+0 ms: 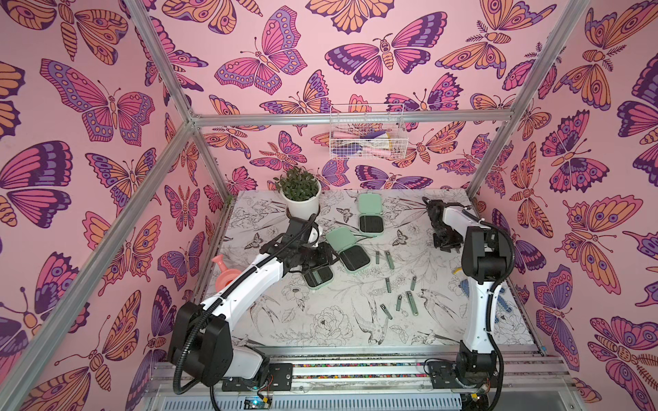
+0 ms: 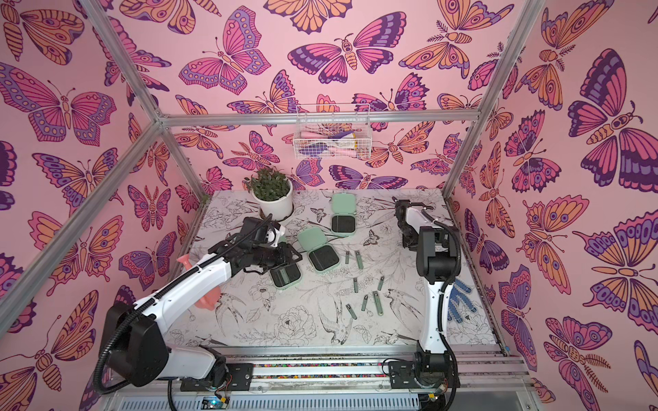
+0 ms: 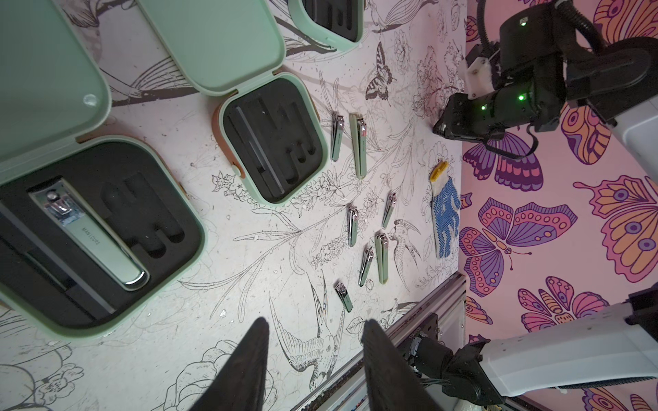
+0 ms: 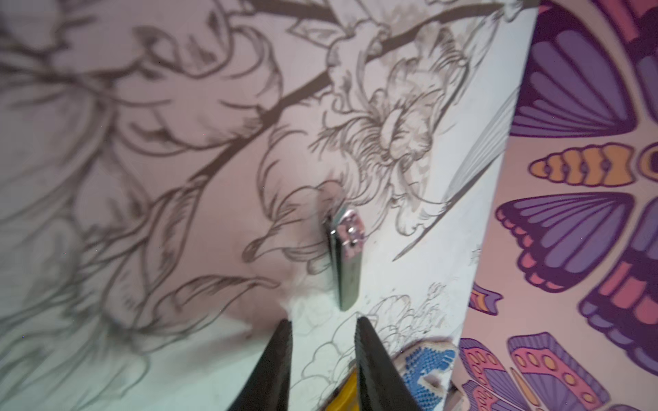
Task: Organize nail clipper sets
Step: Place the nail clipper at the center of the board, then pick up the nail clipper from the center of the board.
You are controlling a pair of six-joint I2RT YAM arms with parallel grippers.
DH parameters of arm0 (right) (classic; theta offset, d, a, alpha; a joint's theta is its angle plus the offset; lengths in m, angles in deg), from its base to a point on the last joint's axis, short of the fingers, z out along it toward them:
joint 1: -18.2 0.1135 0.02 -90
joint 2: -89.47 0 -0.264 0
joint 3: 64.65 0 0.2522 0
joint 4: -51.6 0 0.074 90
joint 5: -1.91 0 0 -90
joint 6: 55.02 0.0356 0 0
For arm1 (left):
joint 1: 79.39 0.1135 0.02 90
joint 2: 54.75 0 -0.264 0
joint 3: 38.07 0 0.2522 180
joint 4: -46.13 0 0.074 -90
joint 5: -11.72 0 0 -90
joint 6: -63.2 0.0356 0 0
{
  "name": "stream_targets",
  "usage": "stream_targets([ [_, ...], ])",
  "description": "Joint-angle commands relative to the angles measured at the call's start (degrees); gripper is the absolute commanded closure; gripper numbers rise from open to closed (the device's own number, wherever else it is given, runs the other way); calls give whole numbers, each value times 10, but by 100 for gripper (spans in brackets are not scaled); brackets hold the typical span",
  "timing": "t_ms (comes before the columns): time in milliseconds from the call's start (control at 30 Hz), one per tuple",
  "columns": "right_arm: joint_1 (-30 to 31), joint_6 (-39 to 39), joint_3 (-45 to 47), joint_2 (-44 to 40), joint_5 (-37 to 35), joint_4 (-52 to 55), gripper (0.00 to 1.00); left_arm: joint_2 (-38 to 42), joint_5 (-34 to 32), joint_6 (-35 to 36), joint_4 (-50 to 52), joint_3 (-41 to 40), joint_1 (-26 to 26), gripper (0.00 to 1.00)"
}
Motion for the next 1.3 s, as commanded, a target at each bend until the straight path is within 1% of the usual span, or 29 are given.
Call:
stream_targets([
  [0, 0, 0, 12, -30, 73, -14, 62, -12, 7, 10, 7, 6, 5, 54],
  [200, -35, -7, 29, -78, 119, -42, 59, -11, 5, 7, 8, 6, 4, 54],
  [367, -68, -13, 45, -98, 165, -60, 56, -9, -7, 6, 14, 9, 3, 54],
  [567, -77, -19, 36, -82, 179, -69, 52, -14, -14, 3, 18, 12, 2, 54],
  [700, -85, -21, 32, -70, 184, -73, 53, -17, -16, 0, 21, 13, -1, 54],
  [1000, -110, -25, 23, -39, 223, -85, 55, -27, -20, -5, 26, 23, -8, 55],
  [1267, -121, -23, 14, -20, 213, -84, 55, -34, -25, -5, 31, 30, -14, 55],
])
